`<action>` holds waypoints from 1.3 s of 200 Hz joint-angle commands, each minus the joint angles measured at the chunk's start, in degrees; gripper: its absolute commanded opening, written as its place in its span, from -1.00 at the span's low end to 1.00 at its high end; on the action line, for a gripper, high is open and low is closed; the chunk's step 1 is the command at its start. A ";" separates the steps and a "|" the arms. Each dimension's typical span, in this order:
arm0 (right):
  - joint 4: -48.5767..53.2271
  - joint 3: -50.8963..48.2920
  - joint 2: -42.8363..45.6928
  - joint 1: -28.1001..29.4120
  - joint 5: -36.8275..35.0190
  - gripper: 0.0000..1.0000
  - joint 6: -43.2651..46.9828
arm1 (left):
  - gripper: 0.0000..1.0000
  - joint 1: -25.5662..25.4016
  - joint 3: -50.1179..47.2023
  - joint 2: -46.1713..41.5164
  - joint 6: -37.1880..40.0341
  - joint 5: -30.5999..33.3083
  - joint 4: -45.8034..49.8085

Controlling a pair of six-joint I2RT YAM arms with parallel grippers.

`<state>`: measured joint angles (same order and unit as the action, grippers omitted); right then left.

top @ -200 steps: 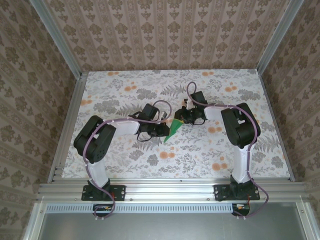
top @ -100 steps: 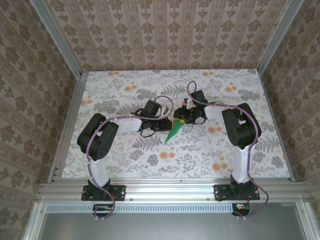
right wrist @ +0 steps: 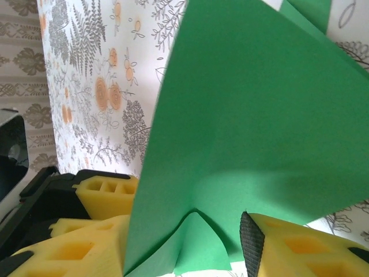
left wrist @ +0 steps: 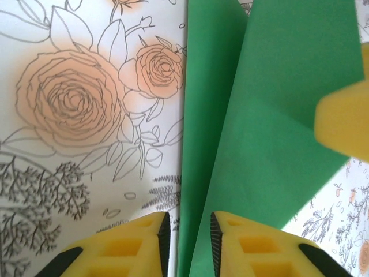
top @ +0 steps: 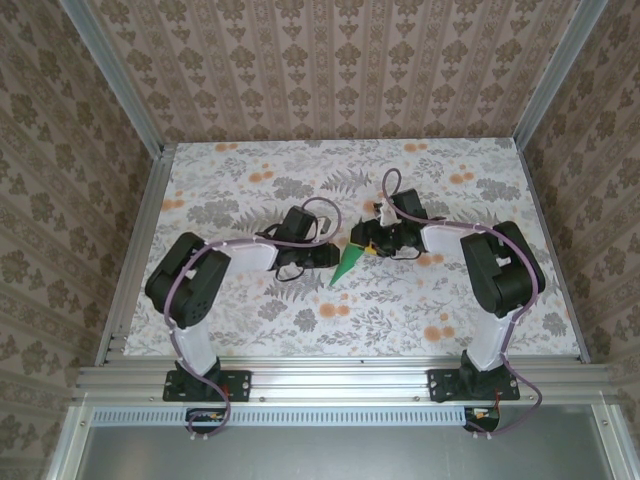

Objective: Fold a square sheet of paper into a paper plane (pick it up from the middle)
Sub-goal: Fold the wing for the fifth time at the center of the table.

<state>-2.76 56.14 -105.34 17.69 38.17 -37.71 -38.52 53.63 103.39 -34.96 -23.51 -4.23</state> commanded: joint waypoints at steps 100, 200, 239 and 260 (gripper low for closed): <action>-2.19 4.69 -5.40 0.68 -0.60 -0.74 1.28 | 0.00 -2.21 -8.30 -5.80 9.50 3.37 -7.67; 3.05 6.01 -8.91 0.68 -7.29 -0.77 4.27 | -0.05 -3.21 -5.28 -3.54 9.85 5.25 -7.01; 3.73 5.76 -8.96 0.68 -8.79 -0.69 4.84 | -0.06 -3.27 -4.86 -3.33 7.39 4.79 -8.17; 3.49 5.79 -9.49 0.68 -8.46 -0.69 4.80 | -0.14 -3.00 -2.88 -2.14 4.87 3.47 -8.27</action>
<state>-1.04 61.14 -113.01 18.06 31.64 -34.22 -41.56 47.37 99.22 -27.11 -19.03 -11.11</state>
